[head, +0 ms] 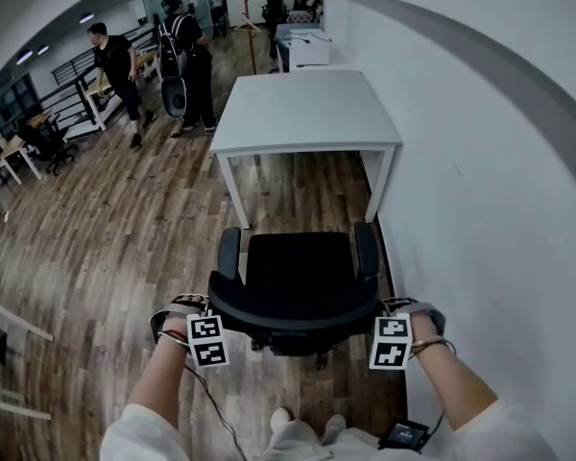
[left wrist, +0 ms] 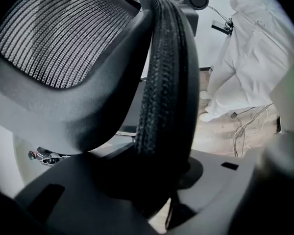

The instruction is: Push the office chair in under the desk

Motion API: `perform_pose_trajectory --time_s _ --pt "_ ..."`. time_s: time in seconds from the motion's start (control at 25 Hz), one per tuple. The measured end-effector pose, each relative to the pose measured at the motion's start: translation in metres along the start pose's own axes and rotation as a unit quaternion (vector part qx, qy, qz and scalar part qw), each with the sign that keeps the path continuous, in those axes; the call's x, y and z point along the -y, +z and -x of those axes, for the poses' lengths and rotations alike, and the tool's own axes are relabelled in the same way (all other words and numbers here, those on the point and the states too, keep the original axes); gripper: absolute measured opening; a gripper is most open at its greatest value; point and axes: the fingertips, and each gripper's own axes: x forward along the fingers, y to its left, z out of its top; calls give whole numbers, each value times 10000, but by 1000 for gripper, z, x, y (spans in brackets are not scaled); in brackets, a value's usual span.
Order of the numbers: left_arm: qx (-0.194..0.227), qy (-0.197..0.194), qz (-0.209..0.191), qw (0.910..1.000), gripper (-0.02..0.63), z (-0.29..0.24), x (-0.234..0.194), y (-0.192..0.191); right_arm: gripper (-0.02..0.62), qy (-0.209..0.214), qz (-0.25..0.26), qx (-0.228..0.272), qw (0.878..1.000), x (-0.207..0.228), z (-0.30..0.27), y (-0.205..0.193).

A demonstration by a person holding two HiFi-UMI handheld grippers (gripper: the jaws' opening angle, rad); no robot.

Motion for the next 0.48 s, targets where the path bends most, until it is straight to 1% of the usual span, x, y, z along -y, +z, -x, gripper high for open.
perform_pose_trajectory --time_s 0.2,0.36,0.48 --pt "62 24 -46 10000 152 -9 -18 -2 149 9 -61 -61 10000 15 -8 2" --pt "193 316 27 9993 152 -16 -33 0 150 25 -106 -64 9999 23 -13 3" --pt "190 288 -3 9994 152 -25 -49 4 150 -14 -151 -84 9998 39 -19 -1"
